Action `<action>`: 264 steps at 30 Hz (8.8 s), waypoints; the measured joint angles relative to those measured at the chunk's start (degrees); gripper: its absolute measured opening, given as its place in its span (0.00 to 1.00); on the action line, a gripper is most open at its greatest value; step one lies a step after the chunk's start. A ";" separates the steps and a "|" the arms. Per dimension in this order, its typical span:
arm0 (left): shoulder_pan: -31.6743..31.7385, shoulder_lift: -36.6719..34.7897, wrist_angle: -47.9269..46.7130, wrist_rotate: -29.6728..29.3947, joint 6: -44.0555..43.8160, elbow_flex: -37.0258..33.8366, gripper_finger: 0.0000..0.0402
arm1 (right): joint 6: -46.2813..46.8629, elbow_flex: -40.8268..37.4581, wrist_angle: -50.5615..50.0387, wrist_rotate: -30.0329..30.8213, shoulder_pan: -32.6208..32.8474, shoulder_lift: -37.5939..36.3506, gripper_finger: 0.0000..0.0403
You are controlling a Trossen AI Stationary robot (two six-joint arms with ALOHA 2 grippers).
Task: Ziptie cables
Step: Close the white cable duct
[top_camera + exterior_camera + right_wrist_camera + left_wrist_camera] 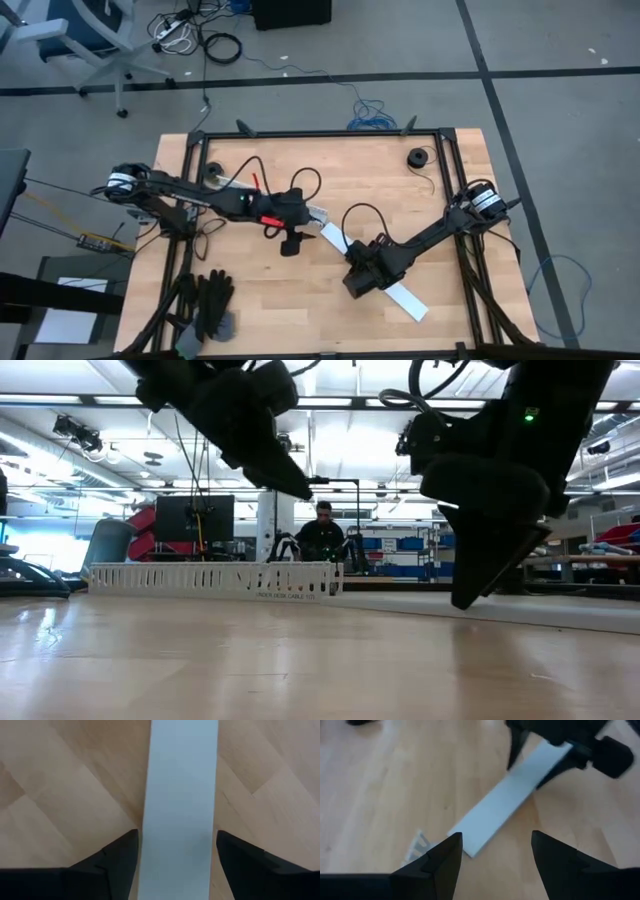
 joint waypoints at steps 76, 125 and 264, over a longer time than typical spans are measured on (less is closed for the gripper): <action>-1.81 0.11 39.07 -10.08 -17.92 -23.84 0.53 | -20.33 -42.27 43.60 7.37 -7.55 -40.35 0.57; 15.57 -0.15 6.40 7.35 17.84 -0.08 0.53 | -32.96 -42.27 46.53 -0.99 -17.88 -40.28 0.48; 11.42 10.08 -10.67 9.53 18.06 5.60 0.80 | -29.08 -22.12 35.07 -18.34 -19.20 -16.25 0.46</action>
